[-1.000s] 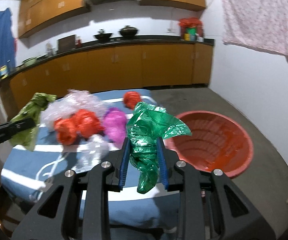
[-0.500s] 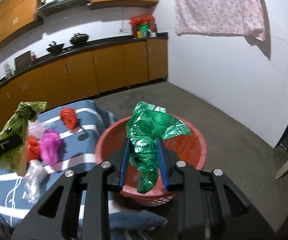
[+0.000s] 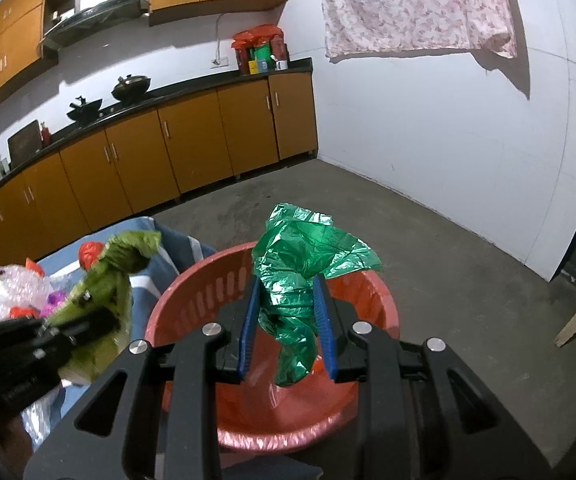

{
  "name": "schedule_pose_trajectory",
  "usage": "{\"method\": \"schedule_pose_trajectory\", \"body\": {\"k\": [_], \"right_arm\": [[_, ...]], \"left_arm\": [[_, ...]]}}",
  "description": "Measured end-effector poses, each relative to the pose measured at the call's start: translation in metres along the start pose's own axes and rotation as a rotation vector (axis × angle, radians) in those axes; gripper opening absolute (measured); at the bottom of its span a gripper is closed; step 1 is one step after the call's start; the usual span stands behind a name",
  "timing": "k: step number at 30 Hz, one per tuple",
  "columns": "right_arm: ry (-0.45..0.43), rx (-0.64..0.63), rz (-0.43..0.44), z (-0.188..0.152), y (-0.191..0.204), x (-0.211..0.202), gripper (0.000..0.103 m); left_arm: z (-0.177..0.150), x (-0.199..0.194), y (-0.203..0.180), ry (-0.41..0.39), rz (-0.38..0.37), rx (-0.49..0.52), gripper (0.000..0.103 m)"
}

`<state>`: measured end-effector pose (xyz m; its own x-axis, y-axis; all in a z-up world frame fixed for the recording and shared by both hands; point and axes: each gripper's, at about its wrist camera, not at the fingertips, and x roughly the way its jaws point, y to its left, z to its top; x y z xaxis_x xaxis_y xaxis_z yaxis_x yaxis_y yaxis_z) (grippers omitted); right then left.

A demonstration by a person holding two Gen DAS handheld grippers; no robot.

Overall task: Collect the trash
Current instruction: 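Carry both green bags over the orange basket and open both tools to drop them, then grasp the clear plastic bag with the right tool while the left tool grasps bubble wrap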

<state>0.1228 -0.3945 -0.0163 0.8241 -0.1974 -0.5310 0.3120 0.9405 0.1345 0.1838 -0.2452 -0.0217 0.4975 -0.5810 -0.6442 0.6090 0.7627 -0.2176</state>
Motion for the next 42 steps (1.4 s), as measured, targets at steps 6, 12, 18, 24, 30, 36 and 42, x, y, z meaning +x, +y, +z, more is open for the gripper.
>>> {"method": "schedule_pose_trajectory", "body": {"k": [6,12,18,24,30,36,42], "right_arm": [[-0.017,0.028,0.016,-0.002,-0.003,0.000,0.062],[-0.010,0.008,-0.003,-0.009,-0.004,-0.011,0.069],[-0.021,-0.079,0.012,-0.015,0.022,-0.031,0.069],[-0.009,-0.177,0.138,-0.027,0.081,-0.048,0.069],[0.055,-0.251,0.273,-0.050,0.149,-0.050,0.069],[0.116,-0.352,0.357,-0.082,0.216,-0.041,0.069],[0.160,-0.391,0.341,-0.095,0.241,-0.021,0.065]], "left_arm": [[0.002,0.008,0.011,0.010,0.009,-0.038,0.051],[-0.006,-0.020,0.041,-0.024,0.103,-0.103,0.068],[-0.029,-0.091,0.069,-0.138,0.325,-0.124,0.084],[-0.063,-0.159,0.099,-0.196,0.555,-0.126,0.087],[-0.099,-0.214,0.140,-0.207,0.715,-0.227,0.087],[-0.127,-0.249,0.176,-0.208,0.799,-0.338,0.087],[-0.143,-0.261,0.197,-0.208,0.809,-0.384,0.086]]}}
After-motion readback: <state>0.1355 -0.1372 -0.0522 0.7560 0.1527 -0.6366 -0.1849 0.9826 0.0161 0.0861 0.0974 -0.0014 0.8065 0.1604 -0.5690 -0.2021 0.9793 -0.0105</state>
